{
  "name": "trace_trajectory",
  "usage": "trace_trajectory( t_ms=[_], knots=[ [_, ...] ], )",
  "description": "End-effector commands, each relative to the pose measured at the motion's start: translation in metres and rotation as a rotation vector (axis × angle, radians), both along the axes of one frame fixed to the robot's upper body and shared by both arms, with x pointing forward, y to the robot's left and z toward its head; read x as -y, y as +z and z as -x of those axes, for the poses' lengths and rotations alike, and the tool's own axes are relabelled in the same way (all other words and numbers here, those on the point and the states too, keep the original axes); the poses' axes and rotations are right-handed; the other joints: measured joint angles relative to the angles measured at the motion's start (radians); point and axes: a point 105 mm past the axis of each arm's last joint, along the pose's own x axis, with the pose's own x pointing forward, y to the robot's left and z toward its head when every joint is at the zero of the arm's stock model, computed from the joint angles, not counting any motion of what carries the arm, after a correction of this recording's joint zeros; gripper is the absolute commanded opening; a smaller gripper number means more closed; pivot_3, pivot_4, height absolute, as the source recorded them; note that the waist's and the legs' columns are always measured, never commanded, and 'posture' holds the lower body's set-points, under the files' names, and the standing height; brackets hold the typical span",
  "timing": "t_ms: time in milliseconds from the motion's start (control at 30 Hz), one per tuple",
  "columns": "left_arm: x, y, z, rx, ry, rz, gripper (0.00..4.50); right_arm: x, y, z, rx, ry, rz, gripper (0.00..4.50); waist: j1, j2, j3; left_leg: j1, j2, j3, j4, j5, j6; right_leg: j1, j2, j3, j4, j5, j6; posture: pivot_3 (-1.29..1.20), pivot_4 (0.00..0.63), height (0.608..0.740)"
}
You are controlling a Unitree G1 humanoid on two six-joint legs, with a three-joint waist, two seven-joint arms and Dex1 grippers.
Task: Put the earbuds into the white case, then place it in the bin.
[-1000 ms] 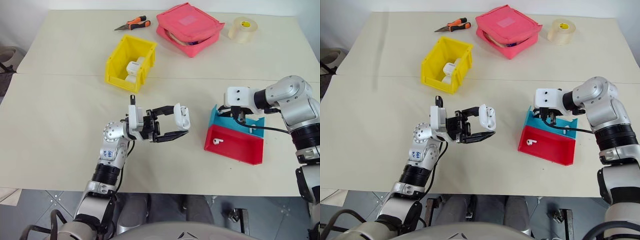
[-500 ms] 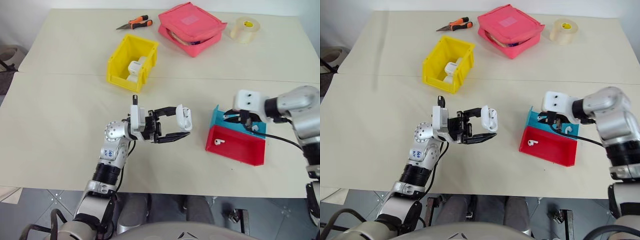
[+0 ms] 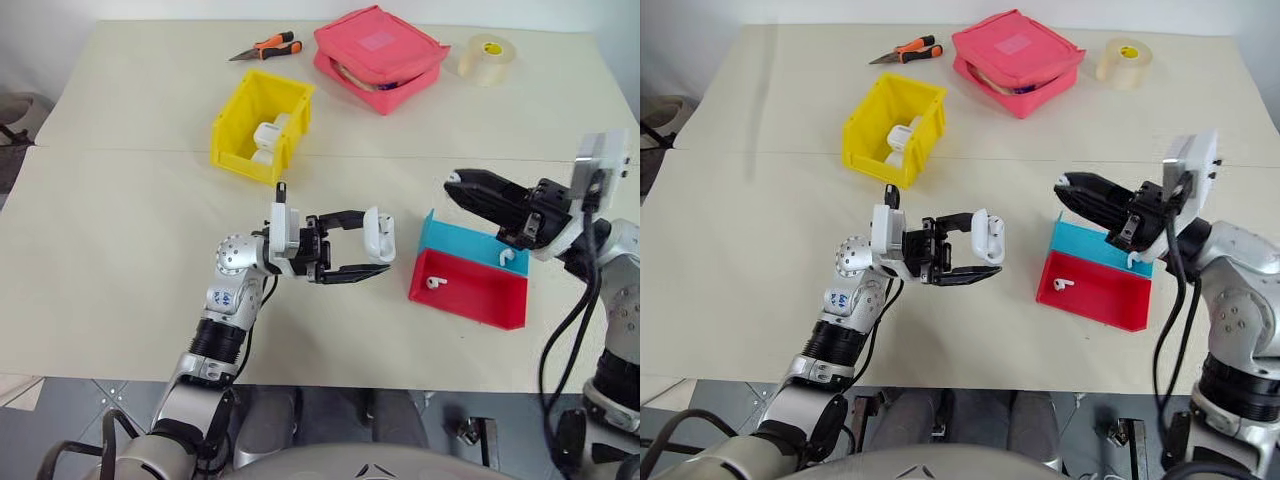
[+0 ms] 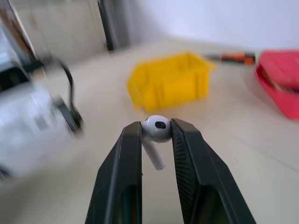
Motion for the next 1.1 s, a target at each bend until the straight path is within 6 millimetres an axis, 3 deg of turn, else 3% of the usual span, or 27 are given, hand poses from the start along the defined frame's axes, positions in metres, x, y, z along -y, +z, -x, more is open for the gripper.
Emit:
trace_trajectory(
  t_ms=[33, 233, 400, 1100],
  knots=[
    [-0.001, 0.013, 0.000, 0.031, -0.006, 0.033, 2.77, -0.013, 0.013, 0.022, 0.009, 0.078, -0.162, 0.54, 0.000, 0.000, 0.000, 0.000, 0.000, 0.000, 0.000, 0.000, 0.000, 0.000, 0.000, 0.000, 0.000, 0.000, 0.000, 0.00, 0.150, 0.740],
    [-0.003, 0.020, -0.008, 0.013, 0.027, 0.061, 2.77, -0.037, 0.011, 0.038, -0.065, 0.168, -0.314, 0.54, -0.002, 0.000, 0.000, 0.000, -0.001, 0.000, 0.000, 0.000, 0.000, 0.000, 0.000, 0.000, 0.000, 0.000, 0.000, 0.00, 0.150, 0.740],
    [-0.004, 0.020, -0.007, 0.010, 0.025, 0.055, 2.77, -0.050, -0.004, 0.043, -0.132, 0.194, -0.349, 0.54, -0.004, 0.000, 0.000, 0.001, -0.001, 0.001, -0.001, 0.000, 0.000, 0.000, 0.000, 0.001, 0.000, 0.000, 0.000, 0.00, 0.150, 0.740],
    [0.000, 0.021, -0.005, 0.008, 0.015, 0.055, 2.77, -0.060, -0.034, 0.035, -0.182, 0.165, -0.337, 0.54, -0.004, 0.000, 0.000, 0.001, -0.001, 0.001, -0.001, 0.000, 0.001, 0.000, 0.000, 0.001, 0.000, 0.000, 0.000, 0.00, 0.150, 0.740]
  ],
)
